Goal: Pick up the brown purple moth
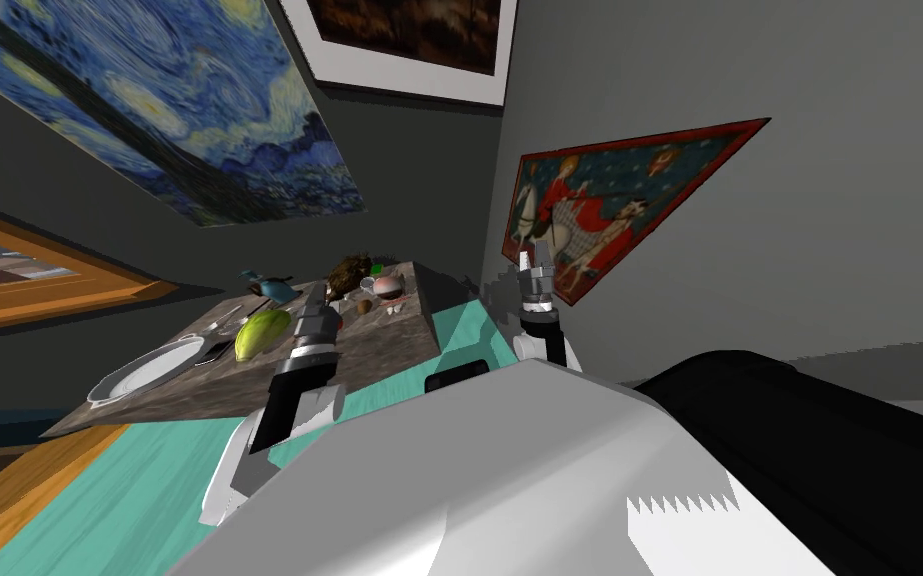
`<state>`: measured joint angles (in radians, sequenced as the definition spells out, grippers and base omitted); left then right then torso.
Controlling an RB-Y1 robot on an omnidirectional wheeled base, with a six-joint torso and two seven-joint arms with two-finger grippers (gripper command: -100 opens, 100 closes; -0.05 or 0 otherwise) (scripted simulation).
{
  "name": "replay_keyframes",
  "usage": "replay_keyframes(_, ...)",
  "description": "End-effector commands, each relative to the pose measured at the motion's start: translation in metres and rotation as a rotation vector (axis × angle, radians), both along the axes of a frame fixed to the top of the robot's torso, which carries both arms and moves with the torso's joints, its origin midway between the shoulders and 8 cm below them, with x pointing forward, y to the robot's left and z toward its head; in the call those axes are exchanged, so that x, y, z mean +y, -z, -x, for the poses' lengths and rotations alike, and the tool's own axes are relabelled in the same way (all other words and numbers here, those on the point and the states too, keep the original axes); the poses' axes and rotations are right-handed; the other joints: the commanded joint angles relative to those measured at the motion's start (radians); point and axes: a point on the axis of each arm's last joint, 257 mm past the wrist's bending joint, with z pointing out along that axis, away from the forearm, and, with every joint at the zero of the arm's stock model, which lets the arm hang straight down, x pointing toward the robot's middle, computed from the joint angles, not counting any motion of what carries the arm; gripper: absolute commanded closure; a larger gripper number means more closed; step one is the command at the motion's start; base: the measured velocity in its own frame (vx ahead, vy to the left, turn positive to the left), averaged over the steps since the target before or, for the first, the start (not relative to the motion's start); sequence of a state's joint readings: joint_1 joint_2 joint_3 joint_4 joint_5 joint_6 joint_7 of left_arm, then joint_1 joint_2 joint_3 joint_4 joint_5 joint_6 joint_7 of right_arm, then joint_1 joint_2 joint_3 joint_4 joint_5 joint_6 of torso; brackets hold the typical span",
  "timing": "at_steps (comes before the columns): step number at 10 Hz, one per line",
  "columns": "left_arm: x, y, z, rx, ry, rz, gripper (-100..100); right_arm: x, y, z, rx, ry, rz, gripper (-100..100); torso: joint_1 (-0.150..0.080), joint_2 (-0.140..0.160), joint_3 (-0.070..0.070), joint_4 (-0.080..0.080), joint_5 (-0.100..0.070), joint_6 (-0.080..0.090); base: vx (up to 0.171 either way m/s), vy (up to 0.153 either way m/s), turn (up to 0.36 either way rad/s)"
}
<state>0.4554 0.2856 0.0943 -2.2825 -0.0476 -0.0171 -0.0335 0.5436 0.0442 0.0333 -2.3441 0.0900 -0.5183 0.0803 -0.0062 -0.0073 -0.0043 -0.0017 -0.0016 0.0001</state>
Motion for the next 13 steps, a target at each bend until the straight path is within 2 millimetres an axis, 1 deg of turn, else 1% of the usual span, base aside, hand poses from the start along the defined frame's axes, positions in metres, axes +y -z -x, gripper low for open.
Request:
replay_keyframes(1, 0.008, 0.012, -0.004, 0.047, -0.022, -0.001, -100, 0.000, 0.000, 0.000, 0.000, 0.000, 0.000, 0, 0.000, 0.000, 0.000, 0.000, 0.000, 0.000, 0.056, -0.110, 0.062)
replay_keyframes(2, 0.016, 0.016, -0.008, 0.071, -0.040, -0.008, -100, 0.000, 0.000, 0.000, 0.000, 0.000, 0.000, 0, 0.000, 0.001, 0.001, 0.000, 0.000, 0.000, 0.079, -0.159, 0.126)
replay_keyframes(4, 0.020, 0.024, -0.009, 0.103, -0.053, -0.004, -100, 0.000, 0.000, 0.000, 0.000, 0.000, 0.000, 0, -0.002, 0.001, 0.000, 0.000, 0.000, 0.000, 0.048, -0.100, 0.014)
replay_keyframes(5, 0.029, 0.029, -0.012, 0.128, -0.073, -0.008, -100, 0.000, 0.000, 0.000, 0.000, 0.000, 0.000, 0, 0.003, 0.003, 0.001, 0.000, 0.000, 0.000, 0.055, -0.110, 0.095)
replay_keyframes(6, 0.031, 0.034, -0.012, 0.150, -0.082, -0.005, -100, 0.000, 0.000, 0.000, 0.000, 0.000, 0.000, 0, 0.001, 0.002, 0.001, 0.000, 0.000, 0.000, 0.070, -0.113, 0.049)
replay_keyframes(7, 0.032, 0.037, -0.012, 0.160, -0.086, -0.004, -100, 0.000, 0.000, 0.000, 0.000, 0.000, 0.000, 0, 0.001, 0.001, 0.001, 0.000, 0.000, 0.000, 0.038, -0.039, -0.009)
replay_keyframes(8, 0.042, 0.042, -0.014, 0.189, -0.108, -0.005, -100, 0.000, 0.000, 0.000, 0.000, 0.000, 0.000, 0, 0.004, 0.003, 0.001, 0.000, 0.001, 0.000, 0.056, -0.075, 0.078)
replay_keyframes(10, 0.045, 0.050, -0.015, 0.219, -0.120, -0.001, -100, 0.000, 0.000, 0.000, 0.000, 0.000, 0.000, 0, 0.002, 0.002, 0.001, 0.000, 0.000, 0.000, 0.046, -0.076, 0.020)
replay_keyframes(11, 0.055, 0.056, -0.015, 0.250, -0.144, 0.000, -100, 0.000, 0.000, 0.000, 0.000, 0.000, 0.000, 0, 0.004, 0.003, 0.001, 0.000, 0.001, 0.000, 0.056, -0.080, 0.052)
replay_keyframes(13, 0.058, 0.064, -0.015, 0.281, -0.156, 0.005, -100, 0.000, 0.000, 0.000, 0.000, 0.000, 0.000, 0, 0.002, 0.001, 0.001, 0.000, 0.000, 0.000, 0.049, -0.069, 0.024)
